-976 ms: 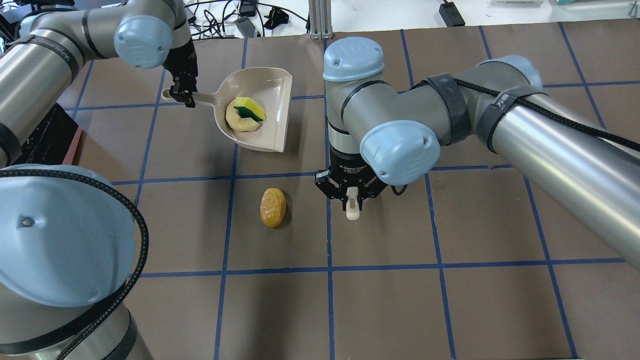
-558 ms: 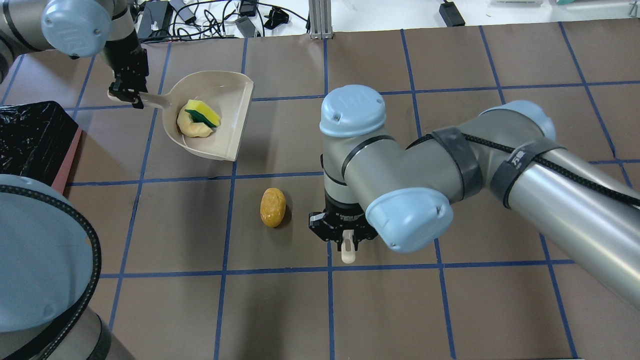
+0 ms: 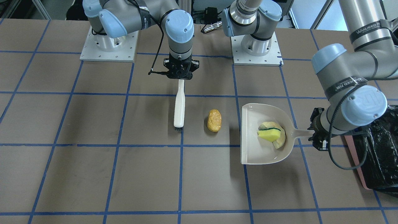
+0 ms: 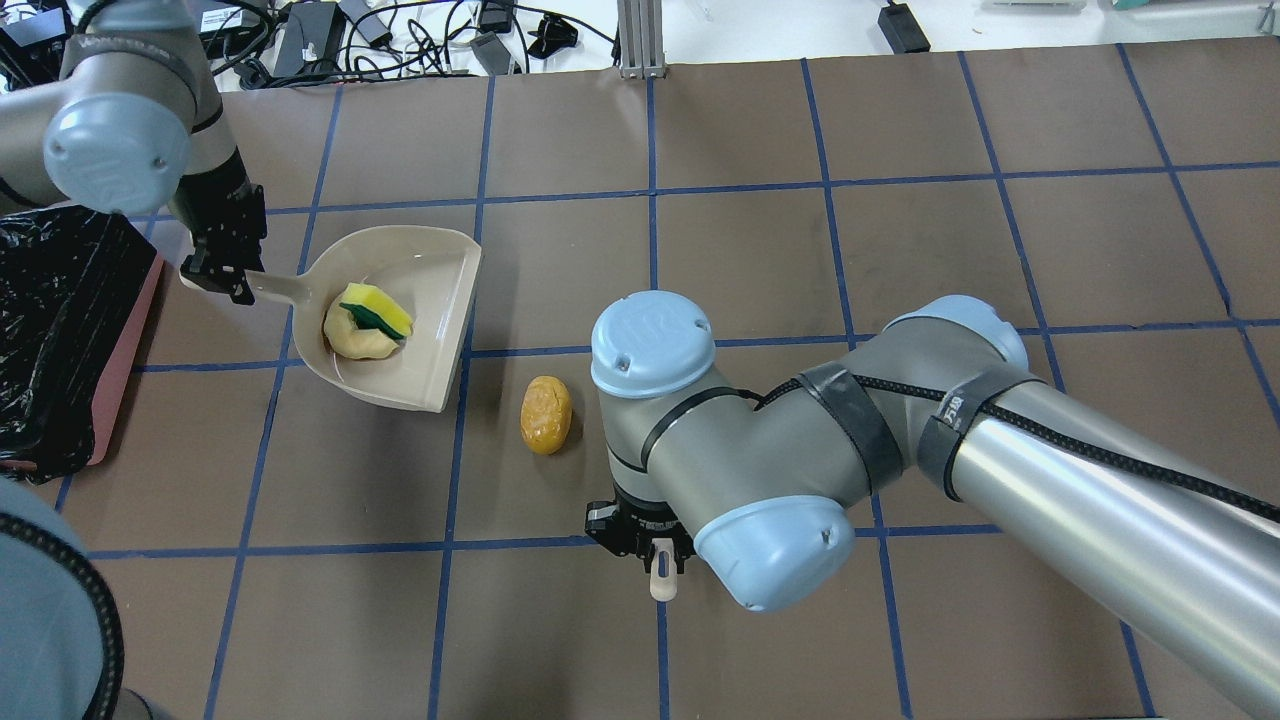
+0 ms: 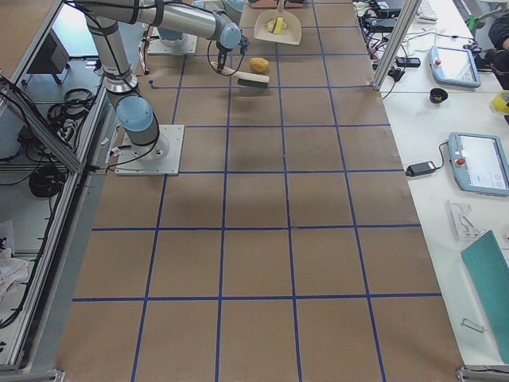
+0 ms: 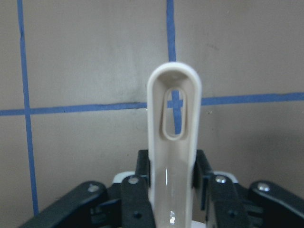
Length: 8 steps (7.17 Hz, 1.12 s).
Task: Sweep and dump trash into bin
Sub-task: 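Move the dustpan beside the yellow potato while the right gripper positions the brush behind it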
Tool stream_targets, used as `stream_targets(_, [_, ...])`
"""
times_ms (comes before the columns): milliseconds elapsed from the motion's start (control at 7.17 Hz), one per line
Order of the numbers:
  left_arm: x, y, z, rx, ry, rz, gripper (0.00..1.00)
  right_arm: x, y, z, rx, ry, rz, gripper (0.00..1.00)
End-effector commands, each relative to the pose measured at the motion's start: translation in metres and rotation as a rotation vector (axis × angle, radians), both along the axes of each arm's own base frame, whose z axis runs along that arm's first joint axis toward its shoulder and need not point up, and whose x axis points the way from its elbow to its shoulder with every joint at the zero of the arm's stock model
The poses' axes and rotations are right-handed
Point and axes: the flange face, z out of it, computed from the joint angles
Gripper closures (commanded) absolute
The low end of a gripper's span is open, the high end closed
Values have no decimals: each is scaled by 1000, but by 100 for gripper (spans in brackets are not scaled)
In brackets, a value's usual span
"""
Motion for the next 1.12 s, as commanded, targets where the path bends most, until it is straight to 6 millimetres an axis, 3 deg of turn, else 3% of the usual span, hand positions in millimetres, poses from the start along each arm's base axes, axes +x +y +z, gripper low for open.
stream_targets(0, [-10, 50, -38, 2, -30, 43, 100, 7, 23, -21, -16, -12, -23, 100])
stream_targets(279, [-16, 65, -33, -26, -115, 130, 100, 13, 18, -27, -28, -8, -53, 100])
stream_targets(558, [-22, 77, -48, -8, -145, 193, 100, 20, 14, -22, -73, -33, -101, 100])
stream_targets(976, [-77, 78, -51, -29, -155, 146, 100, 30, 15, -29, -76, -35, -89, 100])
